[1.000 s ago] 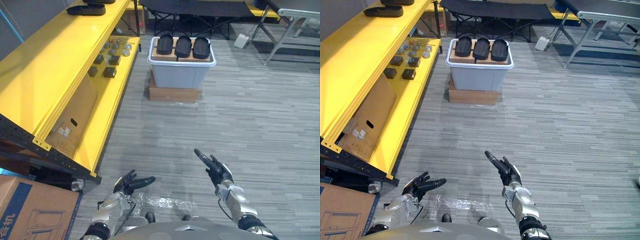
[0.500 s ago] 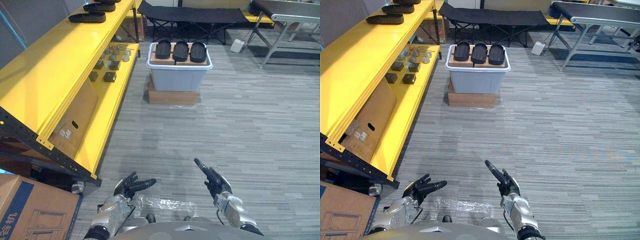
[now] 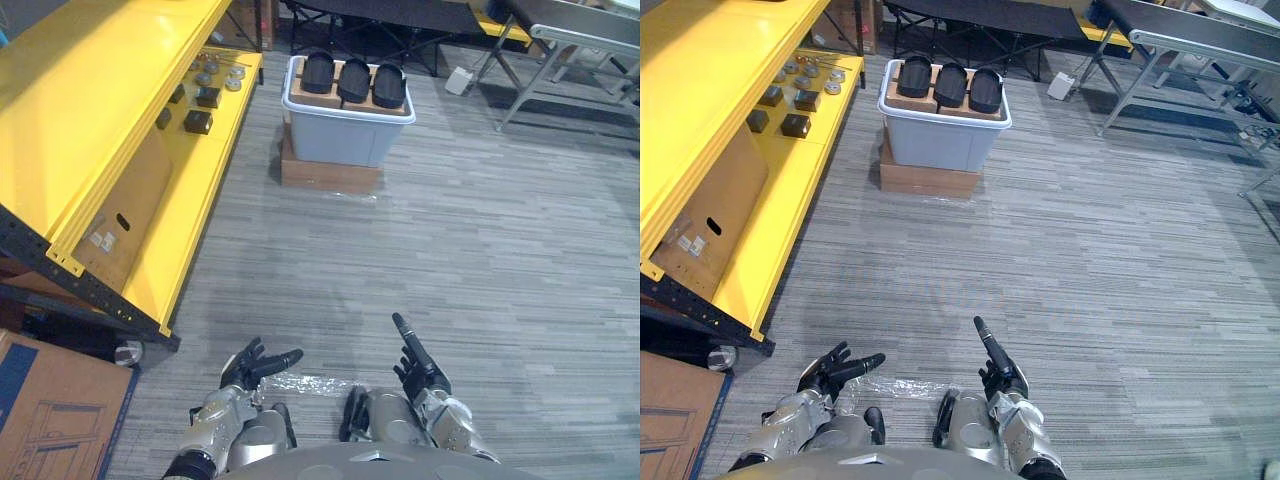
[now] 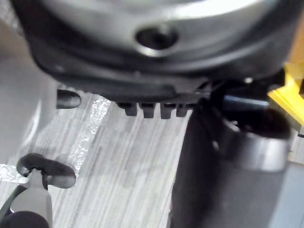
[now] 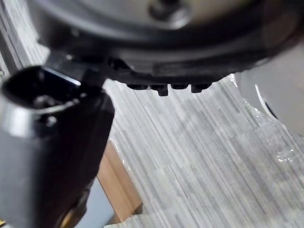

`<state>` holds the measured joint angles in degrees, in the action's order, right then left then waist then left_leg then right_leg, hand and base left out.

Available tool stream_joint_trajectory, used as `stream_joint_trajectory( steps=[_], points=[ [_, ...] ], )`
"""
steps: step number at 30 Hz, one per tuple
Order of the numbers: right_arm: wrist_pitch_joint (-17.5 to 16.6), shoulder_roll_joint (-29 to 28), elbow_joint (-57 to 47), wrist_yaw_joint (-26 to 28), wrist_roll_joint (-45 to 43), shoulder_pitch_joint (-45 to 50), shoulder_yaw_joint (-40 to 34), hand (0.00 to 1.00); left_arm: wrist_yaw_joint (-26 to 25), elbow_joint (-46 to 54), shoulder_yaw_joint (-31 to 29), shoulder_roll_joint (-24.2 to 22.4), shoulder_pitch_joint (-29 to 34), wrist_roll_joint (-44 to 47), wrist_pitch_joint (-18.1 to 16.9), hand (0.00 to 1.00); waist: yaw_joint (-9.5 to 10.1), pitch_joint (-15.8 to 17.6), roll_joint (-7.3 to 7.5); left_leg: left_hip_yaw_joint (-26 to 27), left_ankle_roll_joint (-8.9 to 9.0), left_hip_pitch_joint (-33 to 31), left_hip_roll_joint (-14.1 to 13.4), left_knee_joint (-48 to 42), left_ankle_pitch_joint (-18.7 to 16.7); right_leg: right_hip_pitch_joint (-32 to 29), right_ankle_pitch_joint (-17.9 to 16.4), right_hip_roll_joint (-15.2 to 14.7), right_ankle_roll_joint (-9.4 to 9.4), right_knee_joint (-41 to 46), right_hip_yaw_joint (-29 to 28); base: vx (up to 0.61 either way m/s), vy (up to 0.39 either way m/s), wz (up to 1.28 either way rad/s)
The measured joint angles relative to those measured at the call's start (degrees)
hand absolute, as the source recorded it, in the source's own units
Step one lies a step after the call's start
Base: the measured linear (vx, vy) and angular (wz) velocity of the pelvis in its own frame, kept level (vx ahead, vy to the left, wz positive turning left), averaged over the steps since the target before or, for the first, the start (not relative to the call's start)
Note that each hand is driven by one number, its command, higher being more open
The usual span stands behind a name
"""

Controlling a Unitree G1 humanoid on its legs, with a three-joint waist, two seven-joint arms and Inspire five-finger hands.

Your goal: Walk over and take three plastic housings, then place them on the shelf

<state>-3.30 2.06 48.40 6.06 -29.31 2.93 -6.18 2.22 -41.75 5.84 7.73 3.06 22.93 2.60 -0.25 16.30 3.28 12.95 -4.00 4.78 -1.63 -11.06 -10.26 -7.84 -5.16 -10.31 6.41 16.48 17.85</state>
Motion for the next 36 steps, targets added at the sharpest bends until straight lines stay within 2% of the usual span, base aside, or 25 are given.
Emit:
stream_joint_trajectory(
  steps=[3,6,8,10,11,12,13,14,17,18,19,20,21,22,23,24,26,27,28,29,30,31,32,34,36],
  points=[
    [-0.45,0.11,0.09,-0.11,6.37,0.88,0.01,1.00,0.35,0.65,0.24,-0.07,0.01,1.91,0.16,1.00,0.07,-0.03,0.11,0.01,2.16,0.71,-0.41,-4.46,-3.84,0.59,1.16,0.21,-0.15,-5.51,0.17,0.20,-0.061,0.00],
    [-0.47,0.49,0.20,0.26,8.77,1.26,1.10,1.00,0.81,0.66,0.13,0.15,0.80,2.26,-0.06,1.00,0.07,-1.01,-0.49,0.12,4.92,1.60,-2.10,-9.25,-9.66,1.15,1.19,1.63,-3.78,-2.54,-0.47,0.32,-0.204,-0.03],
    [-0.33,3.36,0.32,1.69,8.81,1.90,2.69,1.00,0.73,0.58,0.22,-0.65,3.07,5.80,-0.11,1.00,0.08,-3.45,-4.28,1.30,8.10,1.97,-6.74,-11.79,-13.57,0.67,0.60,4.70,-5.54,0.41,0.82,0.38,-0.215,-0.28],
    [-0.37,4.46,0.33,2.26,8.78,2.21,3.71,1.00,0.71,0.40,-0.20,-0.27,4.04,8.84,-0.76,1.00,-0.25,-4.67,-5.45,1.90,8.29,-1.24,-9.66,-20.30,-12.23,1.17,1.17,6.56,-7.02,-0.19,1.67,0.43,-0.164,-0.07],
    [-0.32,5.25,0.41,2.36,8.81,2.26,4.03,1.00,0.72,-0.06,-0.45,-1.00,3.82,10.85,-1.18,1.00,-0.68,-3.76,-6.35,1.64,7.35,-7.92,-13.55,-34.76,-7.25,4.03,1.43,8.21,-8.92,-2.47,2.09,0.55,-0.216,0.11],
    [-0.15,5.97,0.61,2.40,8.89,2.49,4.22,1.00,0.82,0.50,-2.03,-2.31,3.74,11.48,-2.07,1.00,-0.29,-2.48,-6.83,-0.01,7.24,-11.92,-14.88,-43.39,-5.08,8.12,2.05,8.82,-9.67,-4.48,2.26,0.47,-0.189,0.04],
    [-0.01,6.08,0.85,2.40,9.69,2.49,4.23,1.00,0.94,0.78,-2.74,-2.77,3.51,12.64,-2.44,1.00,0.08,-2.05,-6.69,-0.49,7.77,-12.80,-14.28,-44.20,-5.84,9.89,2.00,8.56,-9.84,-4.97,2.10,0.47,-0.146,-0.08],
    [0.00,6.25,0.85,2.36,11.03,2.52,4.19,1.00,1.36,1.51,-3.92,-3.57,3.51,13.64,-2.87,1.00,0.50,-1.47,-5.71,-0.76,8.48,-14.26,-11.97,-41.46,-6.68,13.21,1.98,7.87,-9.86,-6.76,2.02,0.37,-0.093,-0.15],
    [-0.40,6.91,0.15,2.19,10.97,0.60,3.48,1.00,3.56,4.74,-4.27,-4.53,3.64,13.61,-3.92,1.00,1.77,-1.15,-5.42,-0.40,7.27,-17.60,-5.07,-24.52,-5.56,17.67,1.77,6.56,-9.90,-11.19,0.51,0.49,-0.019,-0.30],
    [-0.59,7.06,0.05,1.83,11.06,-0.88,3.20,1.00,4.46,6.13,-4.38,-5.46,4.07,11.89,-4.99,1.00,2.18,-0.53,-5.50,-1.88,7.58,-19.41,-1.19,-12.49,-0.62,19.23,0.58,5.78,-8.97,-11.93,0.08,0.34,0.076,-0.22],
    [-0.70,7.17,0.05,1.77,11.05,-1.22,3.22,1.00,4.73,6.70,-4.38,-5.82,4.56,11.53,-5.31,1.00,2.52,-0.12,-5.82,-2.59,8.01,-19.33,-0.25,-7.51,2.13,20.13,-0.24,5.81,-8.48,-11.96,-0.18,0.41,0.119,-0.28],
    [-0.91,7.55,0.06,1.72,11.04,-1.35,3.45,1.00,5.46,7.40,-4.38,-6.20,5.76,10.54,-5.61,1.00,3.51,0.42,-7.20,-3.92,9.54,-18.70,-0.24,0.14,6.48,22.29,-2.37,7.08,-7.29,-11.99,-1.07,0.36,0.165,-0.34],
    [-0.94,8.07,0.07,1.60,10.97,-1.12,4.34,1.00,5.89,7.89,-4.49,-6.24,7.70,10.24,-6.22,1.00,4.05,0.55,-9.57,-4.03,9.65,-17.93,-2.51,3.22,9.17,24.76,-5.10,9.60,-6.30,-11.57,-2.31,0.37,0.187,-0.40],
    [-0.87,7.65,0.20,1.23,10.97,-1.19,5.07,1.00,5.93,7.53,-5.10,-5.90,8.22,9.97,-6.33,1.00,4.55,0.82,-9.78,-3.90,8.20,-17.10,-3.20,2.05,13.87,26.07,-6.94,9.56,-5.78,-10.91,-2.88,0.35,0.184,-0.32],
    [-0.86,6.50,0.15,0.96,10.93,-1.30,6.62,1.00,6.01,7.57,-6.91,-5.09,8.50,9.94,-6.76,1.00,5.30,1.31,-7.42,-1.99,7.39,-16.47,-2.58,0.06,15.37,27.09,-9.32,8.50,-7.06,-9.69,-3.91,0.26,0.116,-0.19],
    [-0.86,6.25,-0.03,0.95,10.91,-1.52,7.45,1.00,6.09,7.59,-7.86,-4.58,8.65,9.94,-7.17,1.00,5.78,1.28,-6.10,-0.99,6.93,-17.00,-2.19,-1.23,14.73,26.84,-10.72,7.58,-7.33,-9.18,-4.26,0.33,0.122,-0.05],
    [-0.79,5.95,-1.27,0.59,10.90,-2.12,8.54,1.00,6.77,7.68,-9.99,-2.92,8.08,9.68,-7.41,1.00,6.86,1.27,-2.31,1.03,2.36,-19.59,-0.08,-8.11,10.76,26.79,-14.76,4.19,-8.59,-8.23,-5.34,0.38,0.130,-0.09],
    [-0.81,5.77,-1.20,0.26,10.86,-2.10,8.63,1.00,6.78,7.68,-10.35,-2.71,8.80,9.24,-7.41,1.00,7.30,0.96,-1.39,1.79,1.70,-19.16,0.74,-8.42,9.46,26.77,-14.98,3.12,-9.17,-6.41,-5.54,0.42,0.093,-0.41],
    [-0.87,6.15,-0.52,-0.31,10.75,-3.75,8.79,1.00,6.76,7.30,-11.38,-3.28,9.47,7.94,-7.29,1.00,7.05,1.10,-1.67,2.66,-0.79,-18.11,0.72,-9.34,7.23,21.33,-12.70,1.21,-5.18,6.49,-5.46,0.43,0.113,-0.42],
    [-0.89,6.09,0.50,-0.44,10.30,-4.87,9.12,1.00,7.12,7.67,-11.23,-3.04,10.39,7.88,-7.41,1.00,6.24,0.97,-1.89,3.12,-0.76,-16.28,0.49,-9.02,5.57,14.79,-7.51,-1.51,0.45,20.56,-5.17,0.44,0.132,-0.33],
    [-0.90,5.95,0.94,-0.41,10.27,-4.98,9.19,1.00,7.30,7.73,-10.98,-2.85,10.53,7.88,-7.45,1.00,6.12,1.00,-1.83,3.24,-0.94,-14.73,0.64,-8.22,4.99,12.57,-5.00,-2.91,0.28,26.41,-4.40,0.52,0.206,-0.11],
    [-0.91,5.77,1.62,-0.28,10.32,-4.75,9.23,1.00,7.31,7.78,-10.14,-2.81,10.42,7.89,-7.56,1.00,6.17,1.03,-1.74,3.36,-1.28,-11.64,0.79,-7.43,4.45,9.82,-5.79,-5.00,-2.13,33.14,-2.09,0.51,0.169,-0.01],
    [-0.99,5.43,2.07,-0.33,10.32,-4.69,9.31,1.00,7.31,8.60,-9.63,-2.75,10.40,7.95,-7.77,1.00,6.05,1.11,-1.89,3.32,-1.41,-8.93,0.71,-6.80,3.80,8.52,-7.96,-5.27,-4.35,32.85,-0.45,0.42,0.127,0.08],
    [-1.18,5.08,2.02,-0.42,10.32,-4.76,9.46,1.00,7.62,9.11,-8.05,-2.26,8.87,8.13,-8.21,1.00,5.84,1.43,-2.69,1.83,-1.21,-5.72,0.19,-5.15,3.52,7.79,-10.17,-2.34,-3.32,21.15,1.96,0.34,0.034,0.29],
    [-1.22,5.02,1.89,-0.46,10.32,-4.93,9.43,1.00,8.12,9.83,-6.25,-2.00,5.66,8.13,-8.48,1.00,5.77,1.86,-3.43,-0.25,-0.21,-3.81,0.00,-3.75,2.75,5.77,-8.89,0.04,-1.85,5.58,2.70,0.29,-0.013,0.40]
  ],
)
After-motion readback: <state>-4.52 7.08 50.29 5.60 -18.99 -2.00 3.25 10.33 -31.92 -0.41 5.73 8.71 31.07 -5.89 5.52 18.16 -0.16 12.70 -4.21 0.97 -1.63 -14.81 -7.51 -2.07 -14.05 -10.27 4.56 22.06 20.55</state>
